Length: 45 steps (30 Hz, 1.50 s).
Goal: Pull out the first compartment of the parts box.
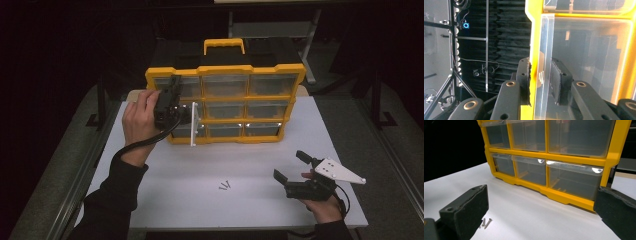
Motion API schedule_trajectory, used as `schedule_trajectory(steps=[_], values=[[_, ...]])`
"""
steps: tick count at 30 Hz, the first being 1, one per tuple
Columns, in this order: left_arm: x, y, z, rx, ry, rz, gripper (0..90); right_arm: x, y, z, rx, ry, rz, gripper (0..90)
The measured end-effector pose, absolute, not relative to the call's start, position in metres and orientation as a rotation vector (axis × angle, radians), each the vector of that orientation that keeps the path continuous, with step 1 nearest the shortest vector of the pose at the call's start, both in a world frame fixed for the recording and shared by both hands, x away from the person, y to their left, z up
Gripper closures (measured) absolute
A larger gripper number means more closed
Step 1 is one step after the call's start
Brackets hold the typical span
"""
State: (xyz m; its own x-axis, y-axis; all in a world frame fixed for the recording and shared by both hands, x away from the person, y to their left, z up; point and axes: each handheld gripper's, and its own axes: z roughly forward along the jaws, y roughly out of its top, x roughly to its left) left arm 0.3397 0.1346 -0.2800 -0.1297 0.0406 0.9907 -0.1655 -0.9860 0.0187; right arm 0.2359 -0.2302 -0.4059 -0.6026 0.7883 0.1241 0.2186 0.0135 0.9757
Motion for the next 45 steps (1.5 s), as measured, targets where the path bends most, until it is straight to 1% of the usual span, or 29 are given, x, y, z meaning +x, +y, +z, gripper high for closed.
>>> schedule_trajectory(steps=[18, 45], values=[[0.3402, 0.1336, -0.2809, 2.002, -0.151, 2.249, 78.7, 0.2358, -0.2304, -0.4058, 1.026, 1.833, 1.626, 0.0], [0.3346, 0.1334, -0.2813, 2.015, -0.172, 2.251, 79.2, 0.2359, -0.2303, -0.4060, 1.030, 1.833, 1.625, 0.0]])
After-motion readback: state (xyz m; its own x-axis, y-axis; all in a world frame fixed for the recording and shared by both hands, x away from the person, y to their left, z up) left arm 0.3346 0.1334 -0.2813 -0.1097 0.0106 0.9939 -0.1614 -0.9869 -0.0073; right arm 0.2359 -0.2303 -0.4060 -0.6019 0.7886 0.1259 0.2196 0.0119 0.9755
